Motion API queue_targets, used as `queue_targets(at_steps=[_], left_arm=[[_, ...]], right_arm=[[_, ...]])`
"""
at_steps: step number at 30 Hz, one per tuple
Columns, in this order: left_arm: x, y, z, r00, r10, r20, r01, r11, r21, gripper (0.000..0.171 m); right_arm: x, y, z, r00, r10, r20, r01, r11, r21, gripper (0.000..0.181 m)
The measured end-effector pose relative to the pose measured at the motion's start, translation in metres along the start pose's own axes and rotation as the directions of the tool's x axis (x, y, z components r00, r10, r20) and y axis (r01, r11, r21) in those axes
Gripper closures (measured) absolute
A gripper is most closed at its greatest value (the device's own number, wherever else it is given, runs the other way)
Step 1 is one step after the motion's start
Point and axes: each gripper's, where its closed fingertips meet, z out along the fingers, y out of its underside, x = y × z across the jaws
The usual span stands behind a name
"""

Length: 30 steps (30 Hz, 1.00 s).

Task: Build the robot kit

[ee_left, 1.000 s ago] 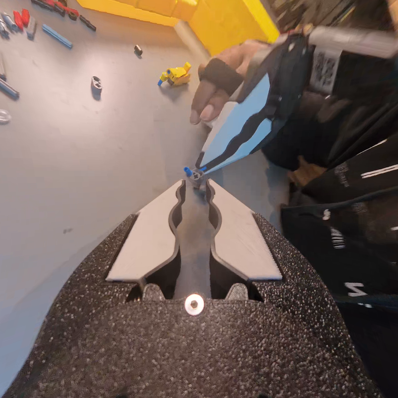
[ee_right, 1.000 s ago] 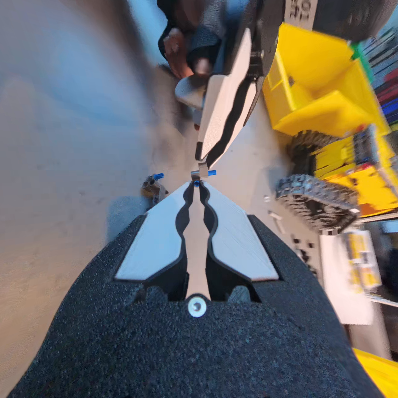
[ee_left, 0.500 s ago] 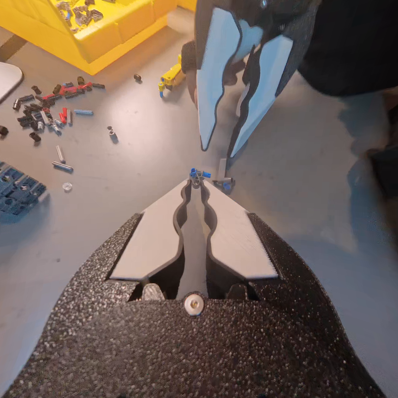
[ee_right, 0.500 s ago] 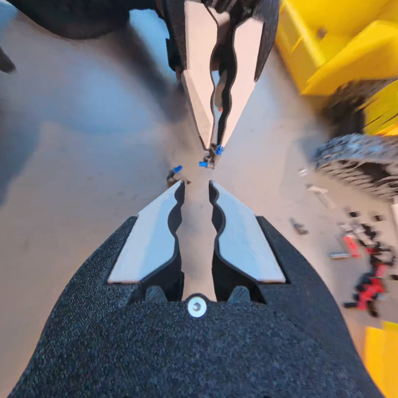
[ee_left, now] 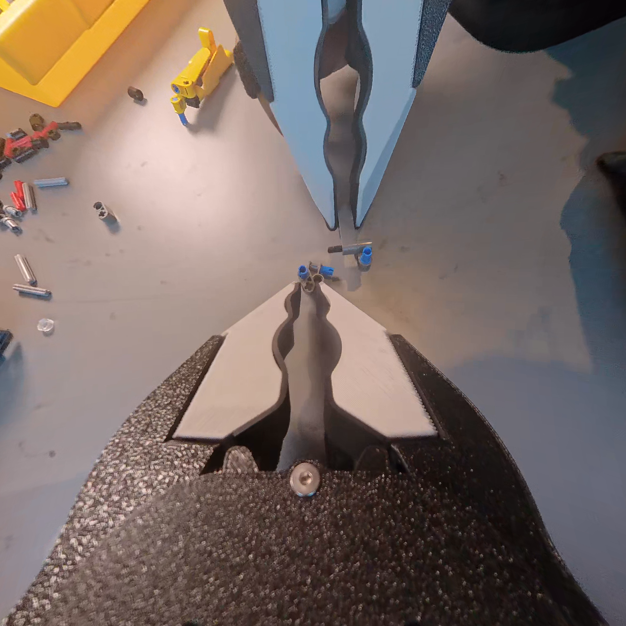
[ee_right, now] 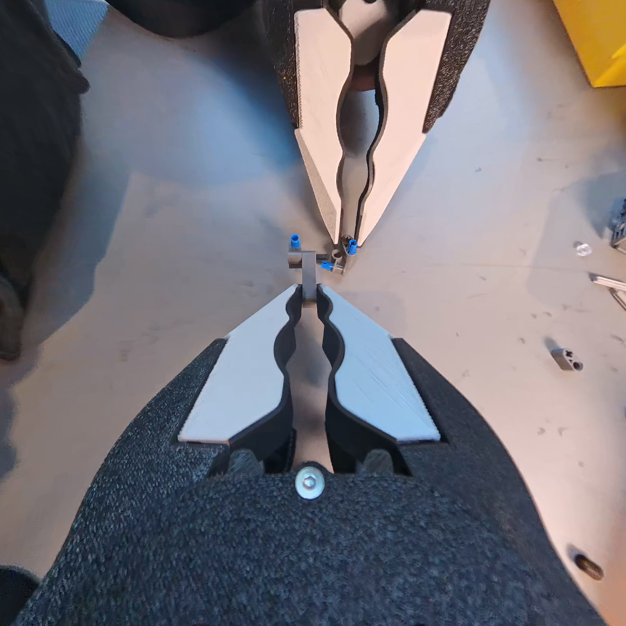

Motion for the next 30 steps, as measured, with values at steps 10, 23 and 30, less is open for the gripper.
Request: queue_targets(at_steps=[10, 23, 30], left_arm=[[0.014, -0.002, 0.001, 0.996, -0.028, -0.08, 0.028, 1.0, -0.001, 0.16], [0.028, -0.036, -0.028, 0.99, 0.099, -0.102, -0.08, 0.981, 0.175, 0.151], [0.029, -0.042, -0.029, 0.988, 0.125, -0.088, -0.103, 0.971, 0.215, 0.161]], right_arm=[[-0.015, 0.001, -0.008, 0.978, 0.172, 0.116, -0.178, 0.983, 0.041, 0.173], [-0.007, -0.021, -0.015, 0.812, 0.48, 0.333, -0.545, 0.828, 0.135, 0.173], [-0.01, -0.026, -0.018, 0.748, 0.522, 0.41, -0.618, 0.773, 0.144, 0.173]])
